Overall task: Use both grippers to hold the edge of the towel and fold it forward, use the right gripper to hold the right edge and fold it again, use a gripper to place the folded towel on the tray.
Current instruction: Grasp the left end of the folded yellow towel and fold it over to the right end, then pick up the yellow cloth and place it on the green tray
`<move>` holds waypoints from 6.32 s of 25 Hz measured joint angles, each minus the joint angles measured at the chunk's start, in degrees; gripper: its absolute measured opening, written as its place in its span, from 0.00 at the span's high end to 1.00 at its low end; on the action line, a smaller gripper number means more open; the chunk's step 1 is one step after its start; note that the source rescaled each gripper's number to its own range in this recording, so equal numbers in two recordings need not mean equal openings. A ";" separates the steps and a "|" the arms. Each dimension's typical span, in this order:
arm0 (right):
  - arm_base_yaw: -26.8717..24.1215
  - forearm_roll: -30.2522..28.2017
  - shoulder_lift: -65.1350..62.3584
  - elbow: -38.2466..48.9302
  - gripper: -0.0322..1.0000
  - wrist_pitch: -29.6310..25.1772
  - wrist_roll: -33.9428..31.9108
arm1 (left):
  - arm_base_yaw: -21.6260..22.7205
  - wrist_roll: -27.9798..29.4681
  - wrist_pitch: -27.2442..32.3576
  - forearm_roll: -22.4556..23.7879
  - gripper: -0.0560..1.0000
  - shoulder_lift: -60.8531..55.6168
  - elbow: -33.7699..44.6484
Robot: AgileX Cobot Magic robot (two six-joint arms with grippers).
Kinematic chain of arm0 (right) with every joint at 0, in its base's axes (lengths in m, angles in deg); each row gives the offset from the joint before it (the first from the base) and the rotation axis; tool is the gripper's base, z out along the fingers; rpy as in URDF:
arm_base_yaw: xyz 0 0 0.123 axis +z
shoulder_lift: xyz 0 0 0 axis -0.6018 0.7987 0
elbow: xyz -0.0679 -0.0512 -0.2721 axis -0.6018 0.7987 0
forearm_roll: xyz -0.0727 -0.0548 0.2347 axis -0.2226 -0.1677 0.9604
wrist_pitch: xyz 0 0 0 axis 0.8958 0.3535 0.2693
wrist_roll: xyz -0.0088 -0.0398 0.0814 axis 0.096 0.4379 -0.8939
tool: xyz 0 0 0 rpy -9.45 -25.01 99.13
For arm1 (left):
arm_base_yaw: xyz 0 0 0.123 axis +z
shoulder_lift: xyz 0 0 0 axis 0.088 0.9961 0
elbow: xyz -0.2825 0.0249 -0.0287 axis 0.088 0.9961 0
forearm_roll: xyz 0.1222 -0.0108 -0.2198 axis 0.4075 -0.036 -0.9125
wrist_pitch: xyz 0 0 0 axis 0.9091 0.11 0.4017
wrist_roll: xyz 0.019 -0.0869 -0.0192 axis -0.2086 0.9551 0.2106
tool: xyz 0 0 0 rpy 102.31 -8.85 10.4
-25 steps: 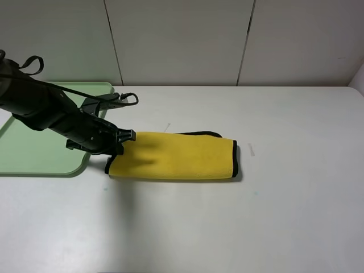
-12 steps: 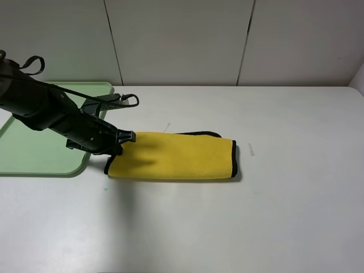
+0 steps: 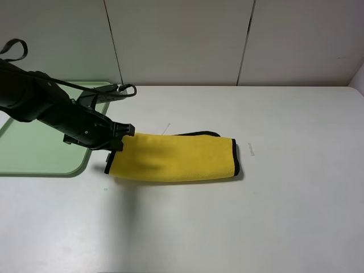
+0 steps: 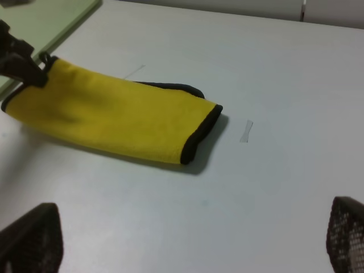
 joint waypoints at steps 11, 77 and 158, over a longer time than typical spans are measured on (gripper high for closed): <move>0.00 0.00 0.00 0.00 0.00 0.00 0.00 | 0.00 0.00 3.16 0.25 0.93 -7.84 0.05; 0.00 0.00 0.00 0.00 0.00 0.00 0.00 | -23.39 35.70 23.41 33.11 0.93 11.76 -33.68; 0.00 0.00 0.00 0.00 0.00 0.00 0.00 | -15.33 44.04 21.35 33.44 0.00 13.53 -24.95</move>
